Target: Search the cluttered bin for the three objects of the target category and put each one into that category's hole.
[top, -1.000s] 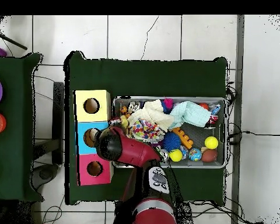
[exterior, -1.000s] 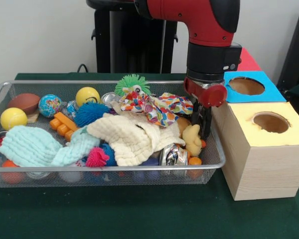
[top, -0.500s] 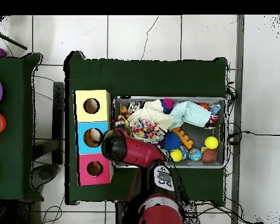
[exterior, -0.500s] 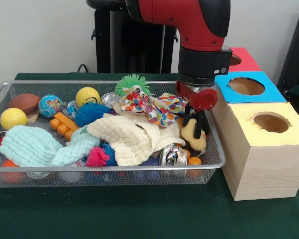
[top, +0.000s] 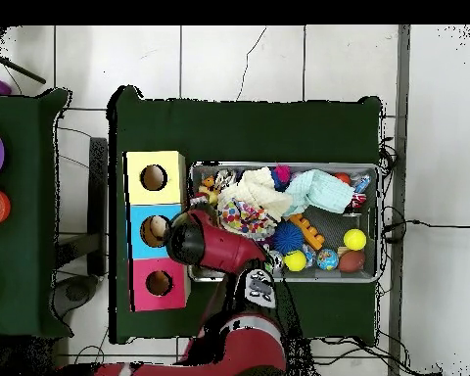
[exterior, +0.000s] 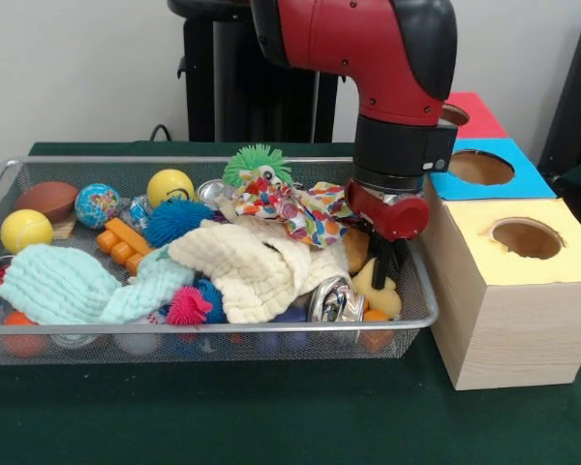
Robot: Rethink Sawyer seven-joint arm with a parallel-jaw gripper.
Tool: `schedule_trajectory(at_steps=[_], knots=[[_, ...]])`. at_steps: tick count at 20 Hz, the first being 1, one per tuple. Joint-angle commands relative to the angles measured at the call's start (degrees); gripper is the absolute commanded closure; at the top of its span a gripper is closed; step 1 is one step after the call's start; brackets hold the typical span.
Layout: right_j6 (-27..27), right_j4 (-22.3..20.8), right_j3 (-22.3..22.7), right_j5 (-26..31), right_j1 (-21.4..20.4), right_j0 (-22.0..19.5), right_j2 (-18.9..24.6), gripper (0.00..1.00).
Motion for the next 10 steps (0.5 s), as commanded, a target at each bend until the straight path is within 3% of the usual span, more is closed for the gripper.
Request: schedule_trajectory(at_steps=[1, 6, 10], knots=[[6.7, 4.6, -3.8, -0.6, 5.5, 3.9, -2.7, 1.00], [5.7, 3.9, -3.0, -0.1, 4.0, 3.0, -2.2, 1.00], [3.3, 2.4, -1.5, 6.7, -2.5, 2.3, -3.3, 1.00]])
